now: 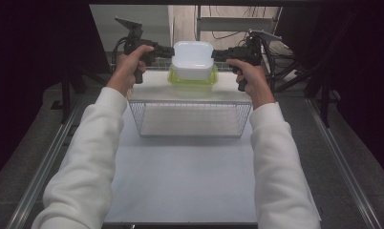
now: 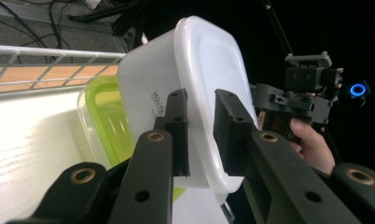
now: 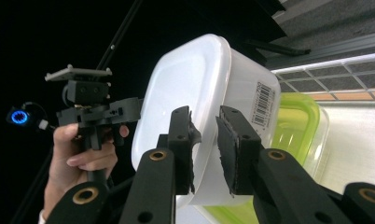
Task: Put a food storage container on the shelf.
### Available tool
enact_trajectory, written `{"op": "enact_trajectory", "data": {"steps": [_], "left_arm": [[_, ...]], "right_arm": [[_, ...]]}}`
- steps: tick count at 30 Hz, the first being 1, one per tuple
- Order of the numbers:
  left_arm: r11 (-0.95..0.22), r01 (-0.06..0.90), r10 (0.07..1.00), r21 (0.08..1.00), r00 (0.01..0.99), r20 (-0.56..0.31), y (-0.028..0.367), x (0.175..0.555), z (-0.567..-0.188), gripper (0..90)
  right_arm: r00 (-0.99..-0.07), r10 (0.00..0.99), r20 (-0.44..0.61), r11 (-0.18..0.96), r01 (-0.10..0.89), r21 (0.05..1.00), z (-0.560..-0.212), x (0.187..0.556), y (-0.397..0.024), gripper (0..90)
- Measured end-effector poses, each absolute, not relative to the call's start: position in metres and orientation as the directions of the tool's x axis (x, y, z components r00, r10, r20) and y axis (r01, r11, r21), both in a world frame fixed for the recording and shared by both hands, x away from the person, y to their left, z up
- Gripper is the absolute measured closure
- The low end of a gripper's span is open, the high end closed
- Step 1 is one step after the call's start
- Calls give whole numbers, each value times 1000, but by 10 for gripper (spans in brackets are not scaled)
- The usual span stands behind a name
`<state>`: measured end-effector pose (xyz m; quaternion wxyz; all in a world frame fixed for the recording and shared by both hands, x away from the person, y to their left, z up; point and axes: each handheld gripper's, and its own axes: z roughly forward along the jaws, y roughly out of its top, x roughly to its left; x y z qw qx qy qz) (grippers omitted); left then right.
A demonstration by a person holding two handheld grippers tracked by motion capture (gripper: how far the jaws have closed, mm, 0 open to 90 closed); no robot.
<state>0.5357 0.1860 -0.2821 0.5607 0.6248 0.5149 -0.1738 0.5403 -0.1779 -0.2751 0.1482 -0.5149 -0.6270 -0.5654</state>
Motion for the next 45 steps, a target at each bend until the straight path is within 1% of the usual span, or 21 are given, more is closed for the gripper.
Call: {"op": "enact_trajectory", "data": {"steps": [2, 5, 10, 13, 15, 16, 19, 25, 27, 30, 32, 37, 40, 45], "left_arm": [[168, 837, 448, 521, 406, -796, 187, 537, -284, 761], [179, 830, 452, 529, 408, -793, 187, 537, -285, 766], [177, 825, 456, 537, 415, -787, 186, 536, -285, 765], [161, 818, 466, 552, 430, -773, 185, 534, -284, 753], [137, 801, 510, 583, 447, -735, 182, 531, -282, 694], [130, 794, 520, 594, 455, -723, 181, 529, -281, 659], [117, 762, 545, 637, 487, -683, 180, 523, -277, 575], [89, 699, 564, 709, 552, -614, 183, 499, -270, 406], [72, 680, 578, 729, 567, -587, 186, 489, -270, 365], [57, 655, 597, 753, 583, -552, 192, 473, -273, 334], [28, 634, 607, 773, 603, -517, 196, 460, -276, 323], [-41, 583, 636, 811, 641, -429, 203, 427, -288, 301], [-67, 565, 645, 822, 653, -397, 202, 411, -296, 292], [-126, 531, 651, 838, 682, -334, 201, 383, -310, 286]], "right_arm": [[-406, 476, 780, -172, 827, 536, -277, 542, -177, 718], [-397, 461, 793, -190, 829, 526, -280, 544, -177, 722], [-397, 463, 792, -192, 828, 527, -280, 544, -177, 718], [-401, 471, 786, -187, 825, 533, -279, 543, -176, 677], [-413, 484, 771, -189, 811, 553, -279, 542, -177, 624], [-424, 491, 761, -189, 800, 569, -277, 540, -177, 595], [-448, 503, 739, -192, 776, 601, -273, 536, -179, 543], [-520, 546, 657, -151, 711, 687, -260, 518, -185, 450], [-548, 554, 627, -131, 687, 715, -259, 509, -188, 426], [-588, 581, 563, -80, 647, 758, -260, 493, -195, 383], [-613, 589, 527, -51, 622, 781, -262, 482, -201, 370], [-651, 608, 455, 6, 577, 817, -273, 456, -216, 358], [-669, 621, 408, 48, 553, 832, -281, 444, -223, 350], [-689, 629, 360, 98, 529, 843, -294, 426, -231, 348]]}}
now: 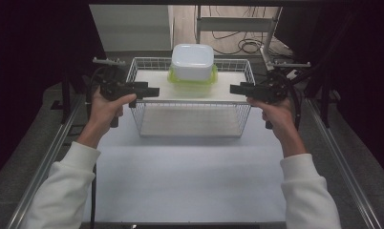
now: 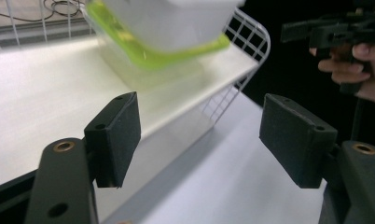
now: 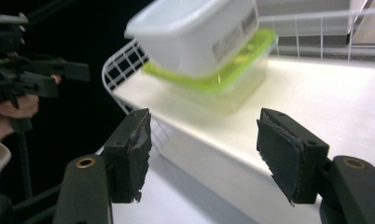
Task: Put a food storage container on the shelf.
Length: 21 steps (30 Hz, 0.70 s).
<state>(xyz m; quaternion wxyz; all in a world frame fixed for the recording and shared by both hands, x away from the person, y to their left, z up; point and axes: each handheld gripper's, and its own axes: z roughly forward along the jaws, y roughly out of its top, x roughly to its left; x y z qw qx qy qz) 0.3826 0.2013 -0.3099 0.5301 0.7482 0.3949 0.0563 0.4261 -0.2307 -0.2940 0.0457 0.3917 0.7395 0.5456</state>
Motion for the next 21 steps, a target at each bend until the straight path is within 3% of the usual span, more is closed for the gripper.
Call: {"op": "enact_trajectory", "data": {"steps": [9, 21], "left_arm": [[-196, 515, 671, 835, 691, -268, 201, 349, -345, 282], [-240, 557, 691, 795, 674, -263, 198, 317, -401, 274]], "right_arm": [[-738, 629, 246, 223, 475, 851, -328, 386, -239, 329], [-735, 642, 218, 310, 509, 803, -386, 352, -251, 297]]}}
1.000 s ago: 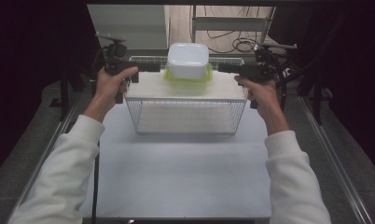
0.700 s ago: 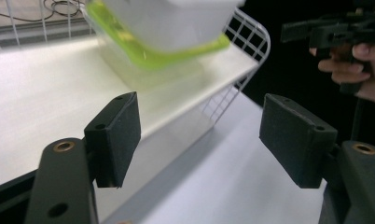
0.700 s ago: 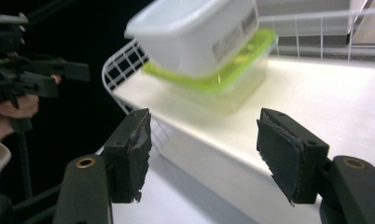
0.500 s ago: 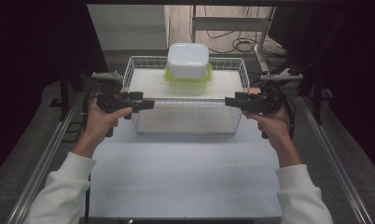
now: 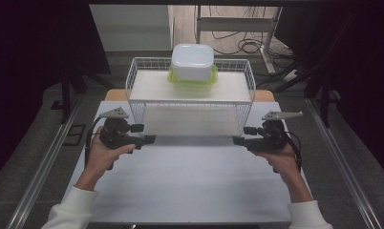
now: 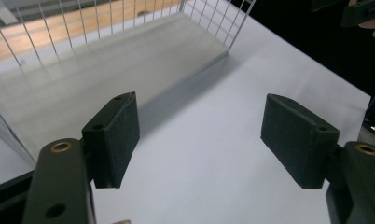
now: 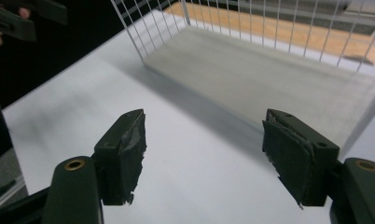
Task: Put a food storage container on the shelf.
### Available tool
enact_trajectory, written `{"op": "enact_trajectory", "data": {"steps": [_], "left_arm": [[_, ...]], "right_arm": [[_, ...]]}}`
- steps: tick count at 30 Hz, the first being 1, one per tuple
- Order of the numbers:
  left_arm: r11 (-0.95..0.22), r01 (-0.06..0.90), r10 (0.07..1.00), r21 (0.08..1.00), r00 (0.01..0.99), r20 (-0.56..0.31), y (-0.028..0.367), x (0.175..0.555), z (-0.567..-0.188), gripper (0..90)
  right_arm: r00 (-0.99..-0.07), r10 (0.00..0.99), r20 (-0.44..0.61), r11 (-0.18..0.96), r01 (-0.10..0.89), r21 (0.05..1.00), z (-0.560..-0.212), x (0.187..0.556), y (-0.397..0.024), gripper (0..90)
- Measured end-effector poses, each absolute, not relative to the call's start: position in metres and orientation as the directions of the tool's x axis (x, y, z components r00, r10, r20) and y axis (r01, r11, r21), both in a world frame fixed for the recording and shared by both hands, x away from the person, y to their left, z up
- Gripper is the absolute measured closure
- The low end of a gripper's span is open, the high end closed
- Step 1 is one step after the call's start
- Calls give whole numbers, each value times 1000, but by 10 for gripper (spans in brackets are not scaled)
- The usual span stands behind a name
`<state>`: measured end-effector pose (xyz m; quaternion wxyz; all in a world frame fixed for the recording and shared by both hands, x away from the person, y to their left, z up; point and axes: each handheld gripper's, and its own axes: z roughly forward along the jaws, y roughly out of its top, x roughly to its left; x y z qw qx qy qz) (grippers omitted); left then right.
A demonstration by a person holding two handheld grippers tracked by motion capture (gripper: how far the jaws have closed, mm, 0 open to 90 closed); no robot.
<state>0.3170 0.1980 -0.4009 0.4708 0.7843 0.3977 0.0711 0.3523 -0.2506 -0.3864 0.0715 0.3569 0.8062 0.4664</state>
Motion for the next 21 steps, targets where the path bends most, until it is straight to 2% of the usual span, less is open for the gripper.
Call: {"op": "enact_trajectory", "data": {"steps": [8, 16, 21], "left_arm": [[-242, 587, 704, 773, 654, -276, 197, 315, -420, 270], [-241, 585, 716, 775, 646, -265, 198, 314, -423, 263], [-240, 587, 726, 773, 637, -259, 199, 315, -424, 250]], "right_arm": [[-721, 650, 240, 314, 543, 779, -412, 348, -255, 288], [-714, 651, 256, 288, 545, 787, -415, 346, -258, 268], [-710, 659, 247, 289, 543, 789, -417, 342, -259, 215]]}}
